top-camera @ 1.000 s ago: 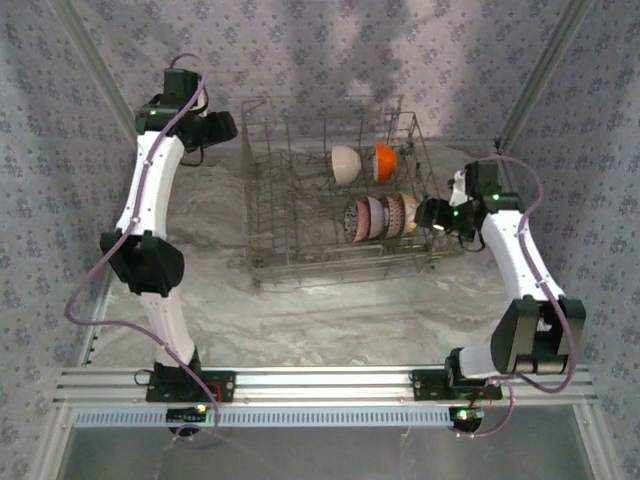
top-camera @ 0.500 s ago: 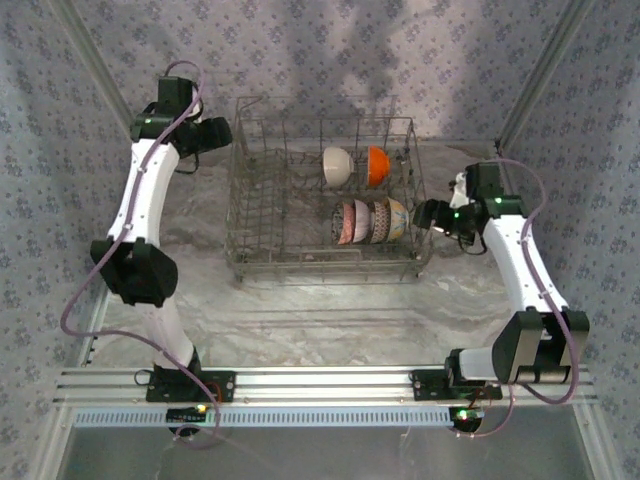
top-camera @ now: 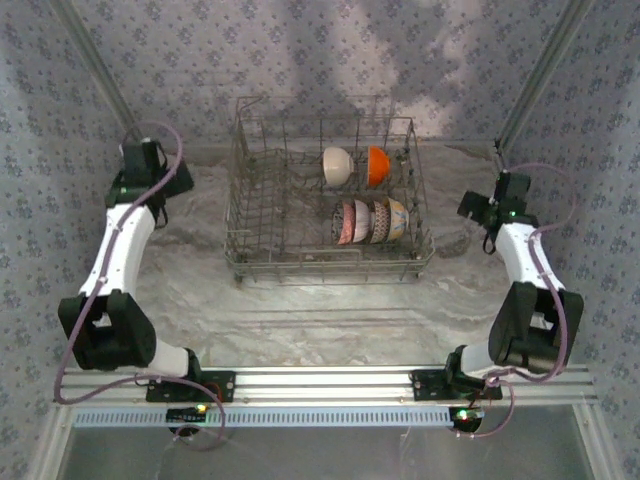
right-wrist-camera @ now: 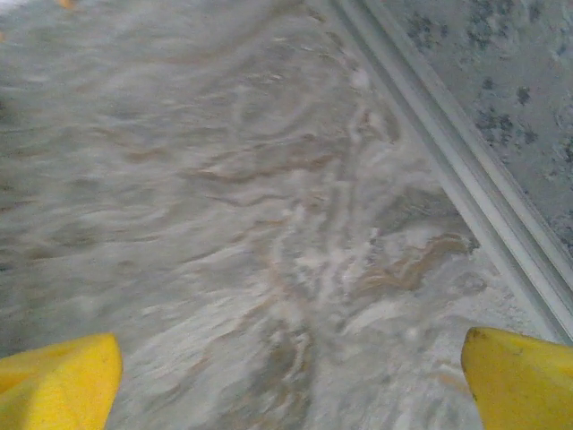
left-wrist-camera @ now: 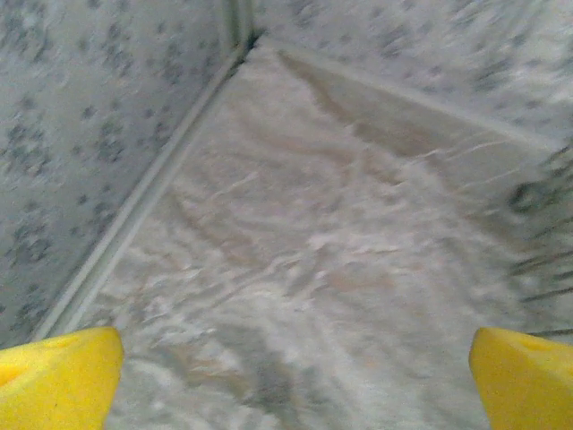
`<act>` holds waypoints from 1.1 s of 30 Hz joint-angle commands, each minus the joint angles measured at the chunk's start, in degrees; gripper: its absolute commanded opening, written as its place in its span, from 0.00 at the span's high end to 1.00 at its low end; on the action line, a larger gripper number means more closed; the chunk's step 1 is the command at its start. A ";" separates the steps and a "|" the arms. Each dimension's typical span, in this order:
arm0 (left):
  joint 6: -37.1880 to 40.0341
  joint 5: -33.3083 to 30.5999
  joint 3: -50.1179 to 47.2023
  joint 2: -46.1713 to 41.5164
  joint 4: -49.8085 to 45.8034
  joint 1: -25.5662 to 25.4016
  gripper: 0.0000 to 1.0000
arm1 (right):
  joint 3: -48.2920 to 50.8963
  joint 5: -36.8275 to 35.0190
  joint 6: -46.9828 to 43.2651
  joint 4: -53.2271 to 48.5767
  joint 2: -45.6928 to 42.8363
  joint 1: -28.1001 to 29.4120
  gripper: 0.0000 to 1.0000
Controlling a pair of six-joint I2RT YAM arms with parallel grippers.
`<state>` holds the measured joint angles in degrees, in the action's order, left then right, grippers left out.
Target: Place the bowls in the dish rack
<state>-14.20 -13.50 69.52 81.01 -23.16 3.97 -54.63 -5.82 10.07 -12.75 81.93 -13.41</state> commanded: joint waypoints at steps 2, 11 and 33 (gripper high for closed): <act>5.52 -4.99 -19.97 -4.19 23.65 -0.36 0.01 | 11.42 -6.05 -1.77 23.33 1.98 1.42 0.01; 10.09 -9.68 -38.91 1.83 51.77 -6.82 0.01 | 14.61 -3.22 -7.22 29.37 -0.02 6.18 0.01; 12.89 -2.65 -43.50 4.68 64.73 -7.23 0.01 | 32.58 -1.47 -11.56 59.51 4.99 13.31 0.01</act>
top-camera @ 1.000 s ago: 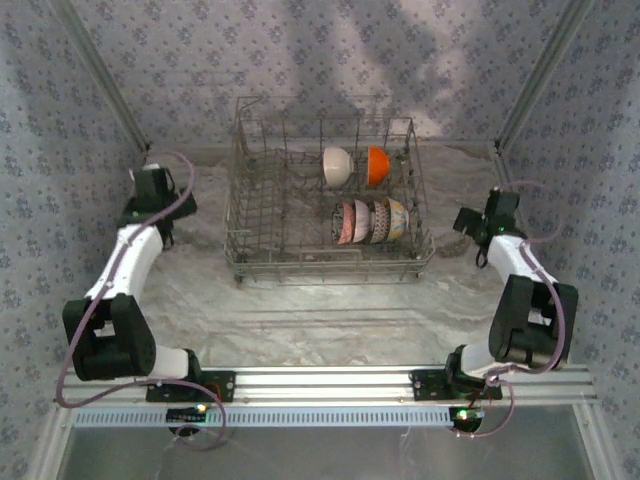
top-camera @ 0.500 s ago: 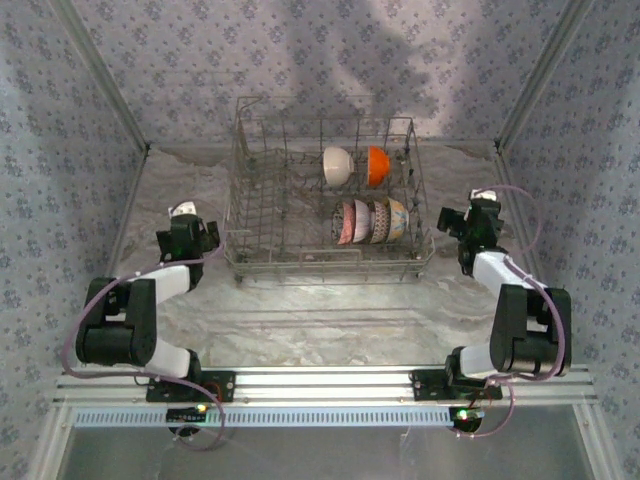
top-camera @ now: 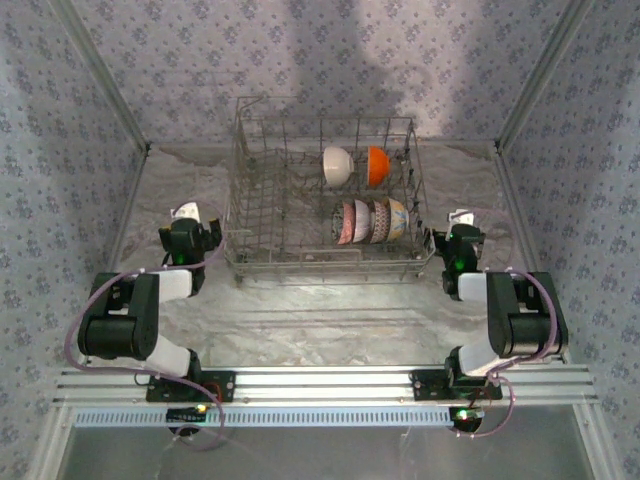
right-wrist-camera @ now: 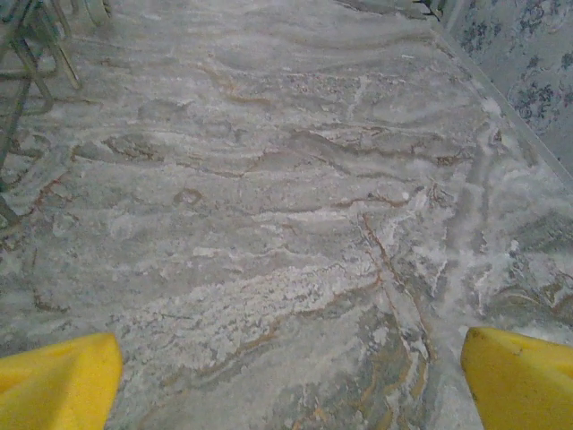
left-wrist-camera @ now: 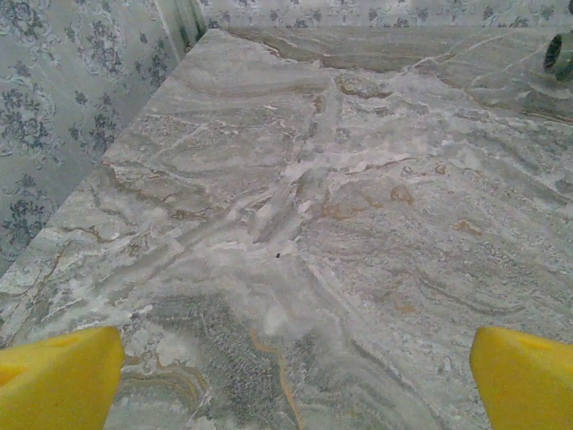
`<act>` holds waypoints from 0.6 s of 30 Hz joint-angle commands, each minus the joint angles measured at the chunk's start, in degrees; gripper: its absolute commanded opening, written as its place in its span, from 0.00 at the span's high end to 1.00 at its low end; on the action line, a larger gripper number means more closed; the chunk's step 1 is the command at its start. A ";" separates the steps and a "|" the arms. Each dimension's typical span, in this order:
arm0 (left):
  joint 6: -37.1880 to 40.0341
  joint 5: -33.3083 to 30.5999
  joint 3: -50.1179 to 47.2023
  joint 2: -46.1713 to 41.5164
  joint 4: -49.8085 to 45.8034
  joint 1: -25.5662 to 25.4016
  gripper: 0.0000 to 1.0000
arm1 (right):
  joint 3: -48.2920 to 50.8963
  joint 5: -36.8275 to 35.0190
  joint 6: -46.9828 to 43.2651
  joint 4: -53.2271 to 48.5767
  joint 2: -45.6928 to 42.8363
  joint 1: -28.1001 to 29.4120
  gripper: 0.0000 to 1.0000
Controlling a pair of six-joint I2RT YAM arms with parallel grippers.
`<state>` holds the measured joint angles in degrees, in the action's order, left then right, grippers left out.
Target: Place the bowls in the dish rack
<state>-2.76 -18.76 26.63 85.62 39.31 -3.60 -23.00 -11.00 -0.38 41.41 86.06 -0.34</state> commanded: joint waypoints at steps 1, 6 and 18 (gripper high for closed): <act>1.44 3.27 -0.62 0.16 2.26 0.58 0.01 | 0.99 3.69 -1.11 5.18 0.87 0.19 0.01; 1.14 7.98 -4.17 2.27 10.87 2.31 0.01 | 0.82 5.41 -1.03 5.01 1.02 -0.41 0.01; 1.24 8.66 -3.85 2.27 9.26 2.44 0.01 | 0.25 7.74 -1.11 4.03 0.95 -1.07 0.01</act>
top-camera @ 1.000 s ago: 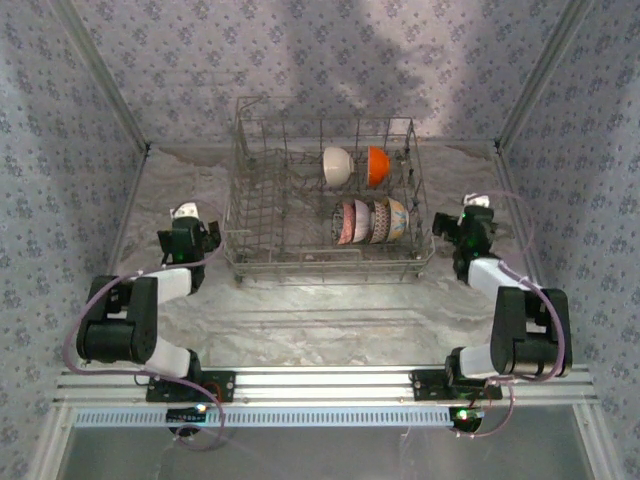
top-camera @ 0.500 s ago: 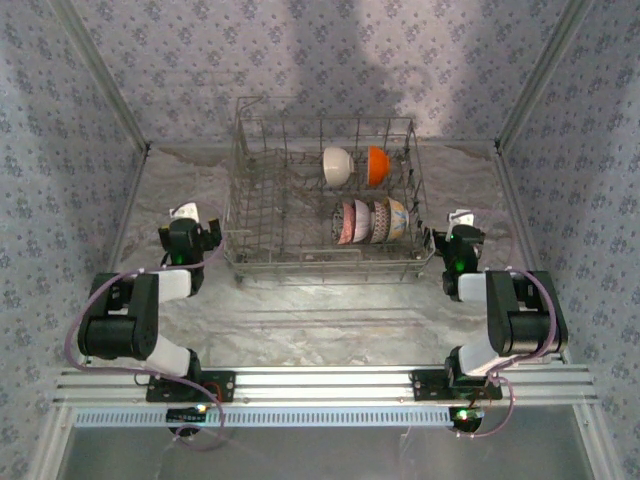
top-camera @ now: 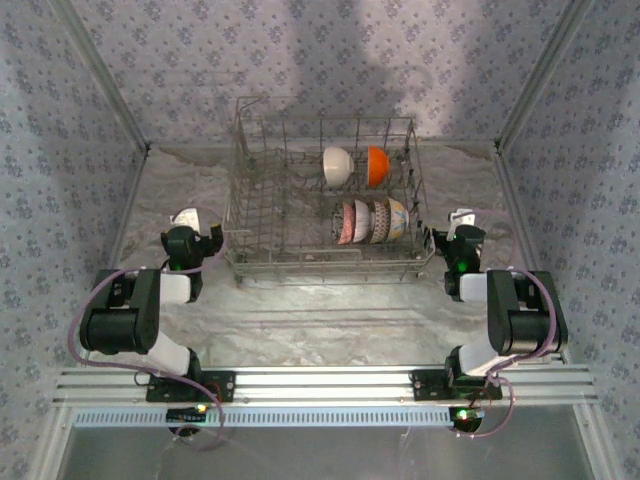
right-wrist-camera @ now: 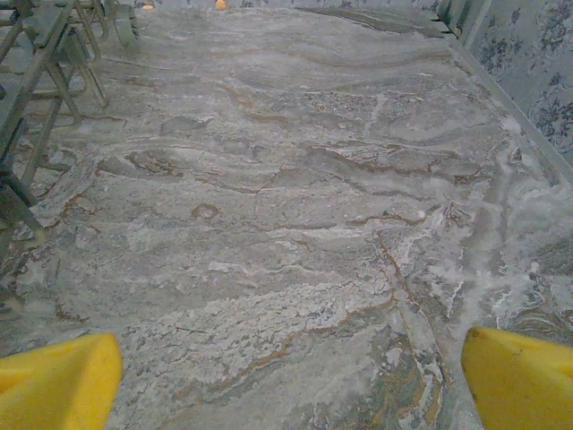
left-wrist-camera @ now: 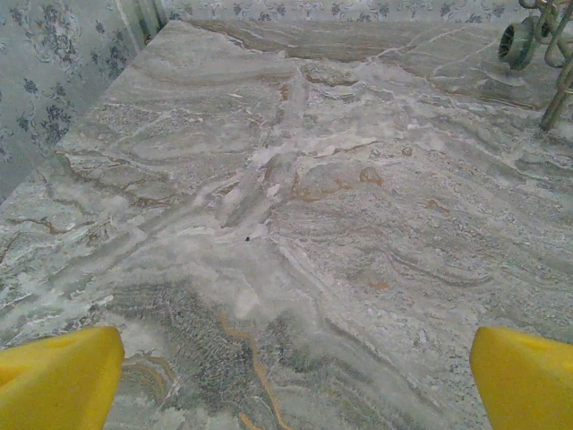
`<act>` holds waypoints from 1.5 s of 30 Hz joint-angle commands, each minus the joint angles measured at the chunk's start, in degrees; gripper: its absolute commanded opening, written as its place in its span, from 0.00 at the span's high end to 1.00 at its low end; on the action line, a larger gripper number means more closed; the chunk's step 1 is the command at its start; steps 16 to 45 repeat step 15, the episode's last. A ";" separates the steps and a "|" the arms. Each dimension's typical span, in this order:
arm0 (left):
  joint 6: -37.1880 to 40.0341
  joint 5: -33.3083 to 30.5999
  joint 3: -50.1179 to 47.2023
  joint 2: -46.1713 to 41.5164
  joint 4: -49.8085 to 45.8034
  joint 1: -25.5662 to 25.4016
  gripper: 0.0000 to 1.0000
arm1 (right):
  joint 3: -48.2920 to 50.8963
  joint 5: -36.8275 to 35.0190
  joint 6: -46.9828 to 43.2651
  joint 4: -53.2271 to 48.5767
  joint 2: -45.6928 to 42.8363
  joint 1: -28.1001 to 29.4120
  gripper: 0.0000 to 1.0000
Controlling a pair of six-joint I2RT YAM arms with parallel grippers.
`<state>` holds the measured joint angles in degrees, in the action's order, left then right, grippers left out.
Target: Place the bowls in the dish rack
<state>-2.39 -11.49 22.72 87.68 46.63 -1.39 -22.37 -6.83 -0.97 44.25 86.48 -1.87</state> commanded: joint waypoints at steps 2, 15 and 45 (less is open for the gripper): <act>0.81 1.45 0.10 0.21 1.97 0.22 0.01 | -0.35 3.58 -0.52 1.19 0.53 0.46 0.01; 0.79 1.68 0.11 0.21 1.71 0.34 0.01 | -0.48 5.91 -1.05 1.02 0.71 0.11 0.01; 0.79 1.68 0.11 0.21 1.71 0.34 0.01 | -0.48 5.91 -1.05 1.02 0.71 0.11 0.01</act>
